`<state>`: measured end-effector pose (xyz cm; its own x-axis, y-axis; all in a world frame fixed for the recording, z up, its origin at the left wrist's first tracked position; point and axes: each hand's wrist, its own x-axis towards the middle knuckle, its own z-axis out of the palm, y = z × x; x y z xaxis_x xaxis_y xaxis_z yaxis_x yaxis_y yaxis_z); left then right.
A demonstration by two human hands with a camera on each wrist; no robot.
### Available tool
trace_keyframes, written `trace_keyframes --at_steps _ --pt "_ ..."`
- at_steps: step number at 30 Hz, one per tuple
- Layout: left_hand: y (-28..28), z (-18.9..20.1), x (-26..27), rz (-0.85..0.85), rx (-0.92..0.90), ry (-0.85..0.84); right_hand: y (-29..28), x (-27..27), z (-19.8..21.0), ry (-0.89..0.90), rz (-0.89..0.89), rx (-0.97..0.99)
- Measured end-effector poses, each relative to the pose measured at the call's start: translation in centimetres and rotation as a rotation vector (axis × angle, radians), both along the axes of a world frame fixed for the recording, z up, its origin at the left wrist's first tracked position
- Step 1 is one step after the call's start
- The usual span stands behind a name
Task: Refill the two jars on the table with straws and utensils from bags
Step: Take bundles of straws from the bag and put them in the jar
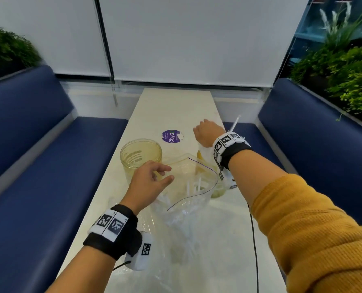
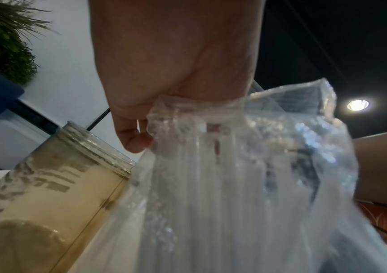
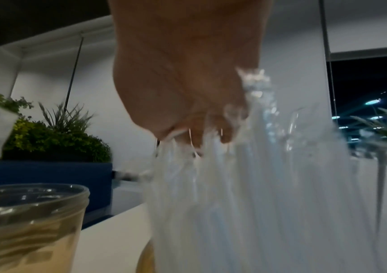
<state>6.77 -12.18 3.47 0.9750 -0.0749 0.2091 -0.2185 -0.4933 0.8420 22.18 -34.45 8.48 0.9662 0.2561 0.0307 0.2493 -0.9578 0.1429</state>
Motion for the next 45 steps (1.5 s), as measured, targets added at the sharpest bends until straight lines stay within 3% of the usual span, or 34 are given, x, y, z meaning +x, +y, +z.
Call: trace_keyframes --at_steps 3,5,10,12,14,17,19,22,25,26,30,31,36,39,42,43,45 --pt "-0.3 0.1 0.2 -0.007 0.000 -0.006 -0.7 -0.2 2.6 -0.372 -0.001 0.156" --pt "-0.5 0.1 0.4 -0.012 0.004 -0.011 -1.8 -0.4 3.7 -0.469 -0.102 0.181" --pt "-1.2 0.2 0.8 -0.026 0.027 -0.033 -3.4 -1.9 1.6 -0.001 -0.211 0.238" --pt "-1.5 0.4 0.9 -0.028 0.035 -0.038 -3.6 -2.6 0.6 0.067 -0.233 0.353" --pt "-1.8 0.5 1.0 -0.029 0.043 -0.041 -3.6 -2.8 0.5 0.004 -0.192 0.427" --pt "-2.1 0.5 1.1 -0.031 0.052 -0.045 -4.3 -2.7 2.2 -0.380 -0.104 0.414" --pt "-2.1 0.5 0.9 -0.032 0.052 -0.051 -5.6 -2.1 3.0 -0.420 -0.149 0.363" --pt "-1.9 0.5 0.7 -0.028 0.062 -0.059 -6.5 -2.1 1.7 -0.055 -0.277 0.363" --pt "-1.9 0.5 0.6 -0.030 0.066 -0.066 -6.3 -3.9 -0.4 0.145 -0.278 0.318" --pt "-1.9 0.5 0.5 -0.032 0.066 -0.067 -6.1 -4.3 -0.7 0.114 -0.266 0.326" --pt "-2.0 0.7 0.4 -0.045 0.036 -0.058 -5.2 -5.9 0.2 -0.381 -0.118 0.509" --pt "-2.0 0.7 0.4 -0.048 0.029 -0.058 -4.9 -6.1 0.3 -0.429 -0.087 0.517" --pt "-1.9 0.8 -0.1 -0.078 0.049 -0.039 -5.0 -6.5 -2.2 -0.243 -0.128 0.243" --pt "-1.4 1.1 -0.6 -0.128 0.110 -0.023 -4.7 -8.6 -2.3 -0.402 -0.137 0.435" --pt "-1.1 1.8 -0.9 -0.182 0.137 0.008 -2.2 -11.9 0.3 -0.578 -0.022 0.648" --pt "-1.0 2.0 -1.1 -0.201 0.139 0.016 -1.1 -13.1 1.7 -0.523 0.023 0.689" --pt "-0.7 2.4 -1.2 -0.237 0.122 0.020 0.9 -15.3 3.5 -0.245 0.048 0.677"
